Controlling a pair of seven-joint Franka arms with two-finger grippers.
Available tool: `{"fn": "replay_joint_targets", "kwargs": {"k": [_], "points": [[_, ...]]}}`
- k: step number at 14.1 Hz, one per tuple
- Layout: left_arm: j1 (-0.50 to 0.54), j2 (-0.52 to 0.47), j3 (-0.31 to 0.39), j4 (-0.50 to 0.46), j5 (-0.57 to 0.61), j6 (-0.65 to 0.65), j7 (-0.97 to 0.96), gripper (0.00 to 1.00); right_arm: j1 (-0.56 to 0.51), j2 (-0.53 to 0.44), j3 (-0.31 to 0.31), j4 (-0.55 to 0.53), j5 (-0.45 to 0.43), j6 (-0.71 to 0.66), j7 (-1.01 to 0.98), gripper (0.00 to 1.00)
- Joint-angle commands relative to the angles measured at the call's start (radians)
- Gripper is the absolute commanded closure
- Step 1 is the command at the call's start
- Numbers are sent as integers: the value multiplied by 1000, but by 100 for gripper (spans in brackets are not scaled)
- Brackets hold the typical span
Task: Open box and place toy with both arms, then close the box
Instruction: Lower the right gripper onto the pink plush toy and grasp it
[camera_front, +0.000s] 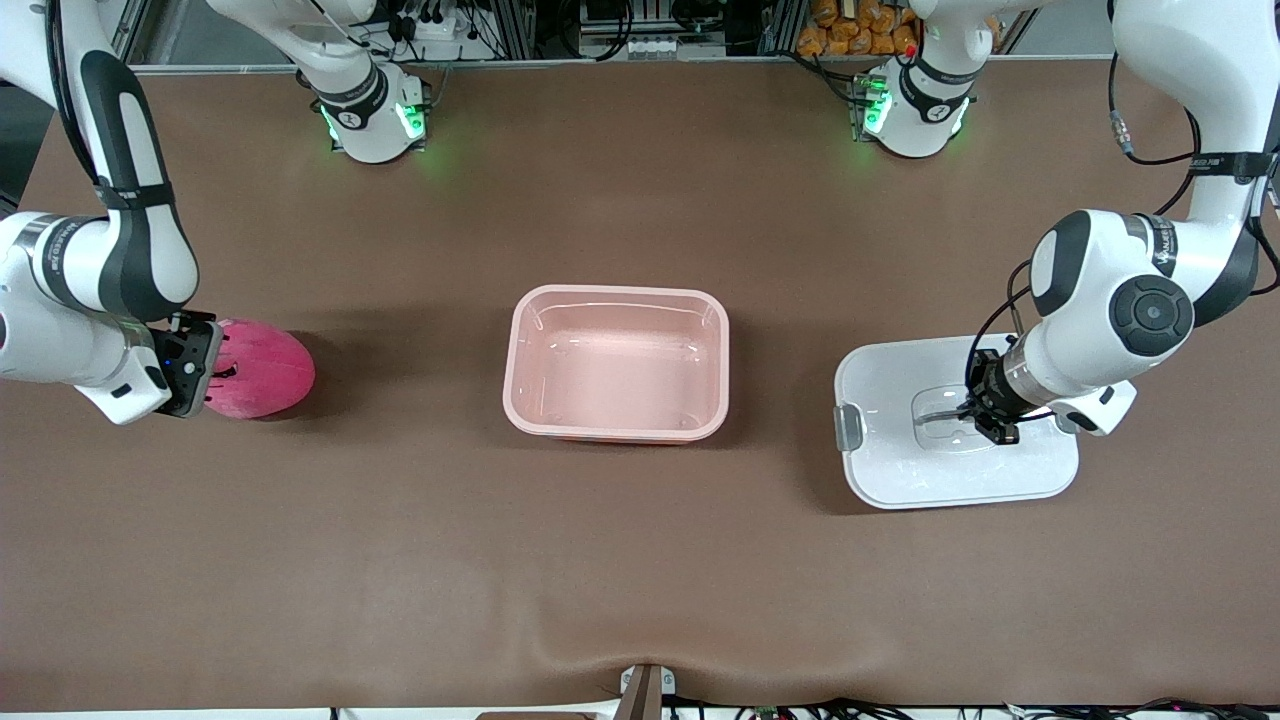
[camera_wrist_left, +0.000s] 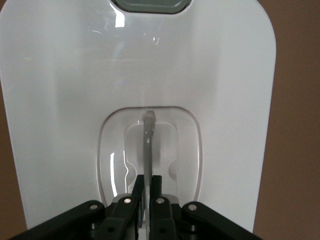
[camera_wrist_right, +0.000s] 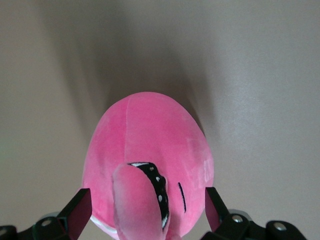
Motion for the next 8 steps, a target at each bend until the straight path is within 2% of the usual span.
{"fn": "replay_joint_targets", "kwargs": {"k": [1,4,6,8], "points": [[3,-13,-6,-14,25,18,-16,100,-12,-42,14,-44,21,16,-21,4],[3,-13,-6,-16,31,18,-15,100,-14,-44,14,-68,24,34,-24,17],[-1,-16,-8,-14,31,18,-18,100,-15,-41,12,-74,59,37,-61,36],[0,-22,-8,-9,31,12,-12,100,-15,-39,12,-79,65,46,-75,59]]}}
